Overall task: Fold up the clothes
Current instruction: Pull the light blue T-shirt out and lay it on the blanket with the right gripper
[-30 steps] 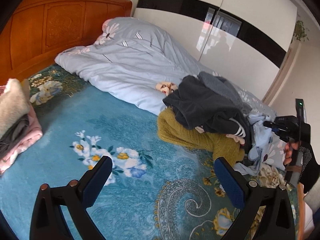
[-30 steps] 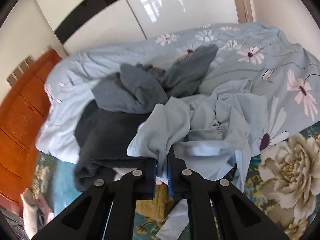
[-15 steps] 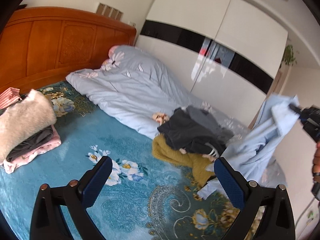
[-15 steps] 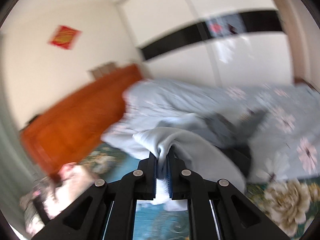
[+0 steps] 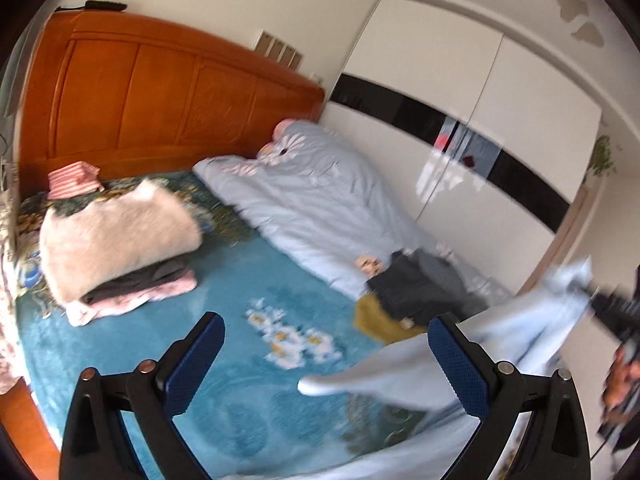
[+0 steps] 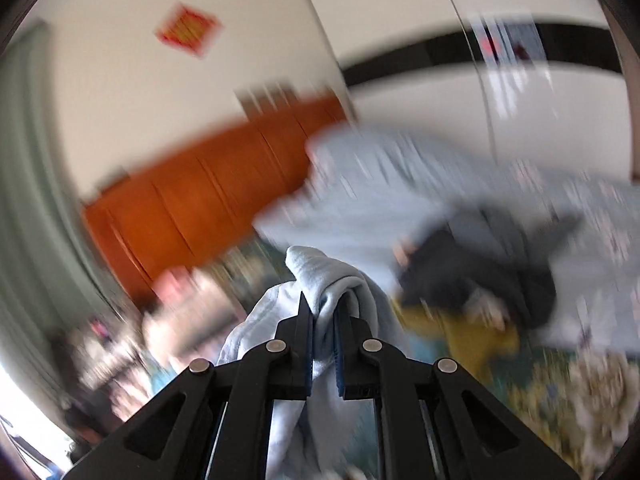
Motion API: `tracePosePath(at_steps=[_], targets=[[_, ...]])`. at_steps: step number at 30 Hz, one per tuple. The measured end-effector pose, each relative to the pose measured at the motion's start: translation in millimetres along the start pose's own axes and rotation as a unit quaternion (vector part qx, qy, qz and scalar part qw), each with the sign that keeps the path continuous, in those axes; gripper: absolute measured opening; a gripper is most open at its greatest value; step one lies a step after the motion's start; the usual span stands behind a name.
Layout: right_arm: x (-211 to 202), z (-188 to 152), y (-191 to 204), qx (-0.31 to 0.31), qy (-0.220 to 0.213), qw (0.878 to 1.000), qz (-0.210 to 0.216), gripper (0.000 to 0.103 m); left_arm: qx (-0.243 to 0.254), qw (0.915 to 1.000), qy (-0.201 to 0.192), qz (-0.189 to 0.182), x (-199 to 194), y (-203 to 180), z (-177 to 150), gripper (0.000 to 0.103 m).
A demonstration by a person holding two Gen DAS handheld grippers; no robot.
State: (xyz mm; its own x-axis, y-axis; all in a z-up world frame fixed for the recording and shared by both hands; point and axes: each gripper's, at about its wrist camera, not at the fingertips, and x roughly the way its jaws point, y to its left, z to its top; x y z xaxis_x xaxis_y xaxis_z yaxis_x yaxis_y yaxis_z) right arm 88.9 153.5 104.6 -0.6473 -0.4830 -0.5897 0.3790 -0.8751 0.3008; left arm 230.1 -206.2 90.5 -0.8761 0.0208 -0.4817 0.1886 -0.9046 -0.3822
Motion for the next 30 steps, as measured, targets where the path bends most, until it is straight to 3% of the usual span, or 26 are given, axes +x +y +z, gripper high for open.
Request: tracePosePath(at_steps=[2, 5, 9, 13, 19, 23, 25, 29, 30], targets=[[41.0, -44.6, -34.0, 0.033, 0.069, 0.996, -0.048, 0.008, 0.005, 0.9994, 0.035, 0.007, 13.2, 1.8, -15.0, 0.103], [77.7, -102.4, -84.5, 0.082, 0.138, 0.981, -0.107, 0.008, 0.022, 0.9954, 0.092, 0.018, 36.9, -0.3, -41.2, 0.103], [76.7, -149.2, -147.3, 0.161, 0.159, 0.963, -0.149, 0.008, 0.043, 0.9853, 0.163, 0.030, 74.3, -11.3, -76.9, 0.103], [68.8, -173.0, -188.1, 0.210, 0.164, 0.949, -0.169, 0.008, 0.013, 0.9768, 0.213, 0.017, 107.9, -17.2, -101.8, 0.103], [73.6, -189.0, -185.3, 0.177, 0.191, 0.949, -0.181, 0.013, -0.042, 0.9565, 0.289, -0.009, 161.8, -29.6, -132.9, 0.102], [66.4, -178.7, -173.3, 0.126, 0.186, 0.952, -0.210, 0.037, -0.061, 0.9469, 0.316, -0.012, 189.3, -38.9, -143.7, 0.101], [58.3, -169.2, -163.0, 0.085, 0.170, 0.954, -0.232, 0.044, -0.074, 0.9452, 0.318, -0.015, 193.5, -38.2, -146.9, 0.101], [60.5, -146.5, -129.6, 0.036, 0.149, 0.969, -0.192, 0.050, -0.084, 0.9455, 0.315, -0.006, 185.6, -24.2, -149.4, 0.101], [69.1, -143.3, -117.1, 0.023, 0.158, 0.974, -0.164, 0.050, -0.088, 0.9468, 0.309, 0.002, 180.3, -17.6, -149.6, 0.101]])
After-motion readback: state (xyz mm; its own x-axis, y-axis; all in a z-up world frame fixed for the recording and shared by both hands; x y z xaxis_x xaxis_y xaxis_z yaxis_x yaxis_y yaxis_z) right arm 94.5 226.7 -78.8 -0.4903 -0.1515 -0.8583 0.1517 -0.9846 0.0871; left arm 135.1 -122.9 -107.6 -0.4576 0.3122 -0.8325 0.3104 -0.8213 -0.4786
